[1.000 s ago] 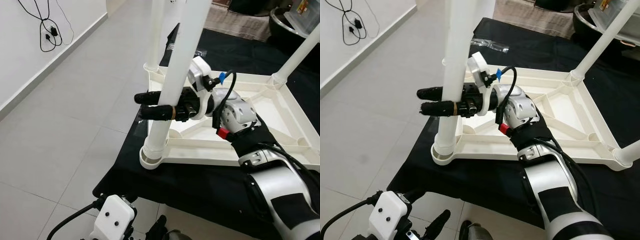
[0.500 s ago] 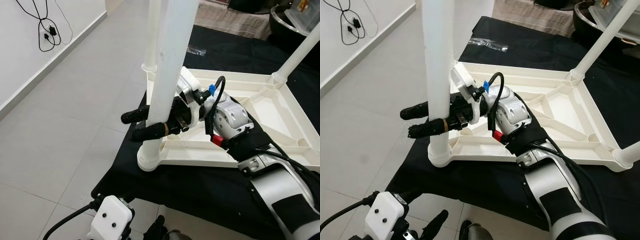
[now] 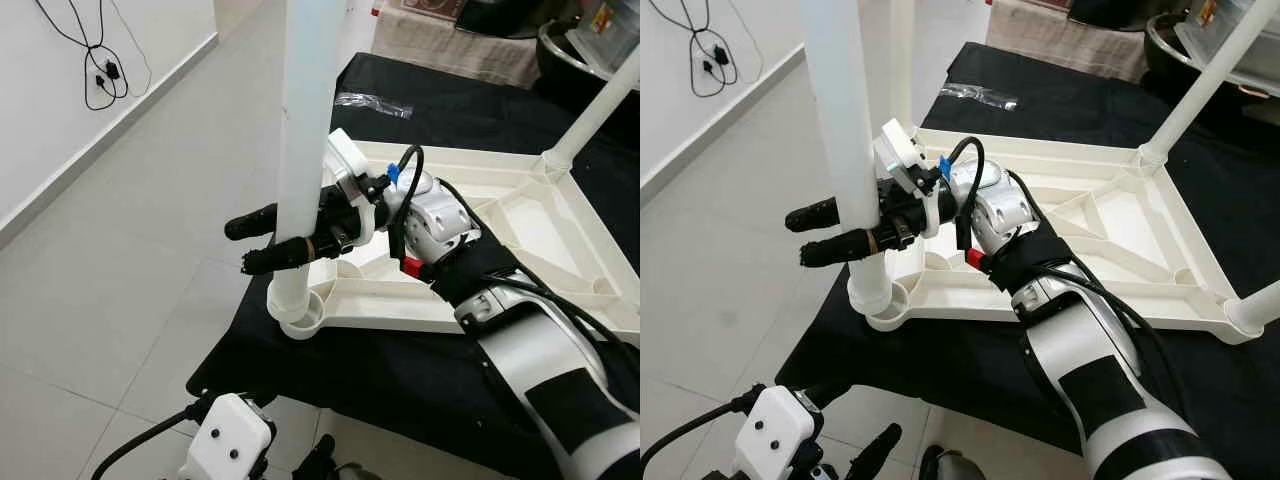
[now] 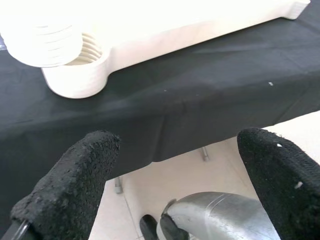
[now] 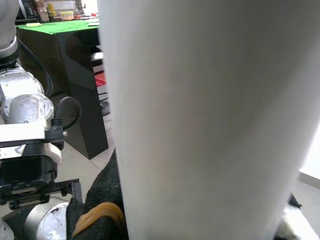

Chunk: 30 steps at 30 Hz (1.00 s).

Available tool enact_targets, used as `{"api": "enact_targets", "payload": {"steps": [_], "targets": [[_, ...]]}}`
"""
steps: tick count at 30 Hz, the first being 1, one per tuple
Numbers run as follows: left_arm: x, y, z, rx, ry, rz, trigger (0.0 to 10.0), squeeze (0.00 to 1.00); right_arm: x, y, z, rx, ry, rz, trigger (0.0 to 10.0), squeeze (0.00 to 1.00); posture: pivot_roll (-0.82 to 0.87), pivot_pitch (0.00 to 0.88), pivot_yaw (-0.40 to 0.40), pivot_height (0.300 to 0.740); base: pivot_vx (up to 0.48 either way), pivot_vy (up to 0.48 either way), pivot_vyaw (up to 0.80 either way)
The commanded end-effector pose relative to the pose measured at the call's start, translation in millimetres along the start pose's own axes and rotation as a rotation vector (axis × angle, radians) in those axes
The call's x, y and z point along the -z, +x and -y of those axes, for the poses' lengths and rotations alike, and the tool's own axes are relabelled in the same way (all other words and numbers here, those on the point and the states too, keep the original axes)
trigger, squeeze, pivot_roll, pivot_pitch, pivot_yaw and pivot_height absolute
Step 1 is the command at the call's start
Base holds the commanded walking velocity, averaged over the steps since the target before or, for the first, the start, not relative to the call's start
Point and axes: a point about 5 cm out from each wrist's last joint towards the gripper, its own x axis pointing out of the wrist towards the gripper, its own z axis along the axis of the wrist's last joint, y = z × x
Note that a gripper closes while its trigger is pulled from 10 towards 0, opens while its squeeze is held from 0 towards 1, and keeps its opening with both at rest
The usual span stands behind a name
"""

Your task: Building children table

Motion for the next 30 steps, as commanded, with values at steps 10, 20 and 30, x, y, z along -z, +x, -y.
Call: {"api": "enact_targets", "payload": {"steps": [10, 20, 30], "targets": [[2, -2.6, 4.9, 0.009, 0.009, -0.015, 10.0, 0.00, 18, -10.3, -6.8, -0.014, 0.087, -0.110, 10.0, 0.00, 0.23, 0.232, -0.156, 0.740, 0.000, 0.000, 0.00], [3, -3.0, 4.6, 0.009, 0.010, -0.018, 10.0, 0.00, 7, -24.5, -1.5, 0.047, 0.056, -0.095, 10.0, 0.00, 0.23, 0.237, -0.150, 0.740, 0.000, 0.000, 0.00], [3, -4.6, 3.2, 0.006, 0.019, -0.026, 10.0, 0.00, -6, -35.9, -6.7, 0.052, 0.034, -0.039, 10.0, 0.00, 0.24, 0.237, -0.140, 0.740, 0.000, 0.000, 0.00]]}}
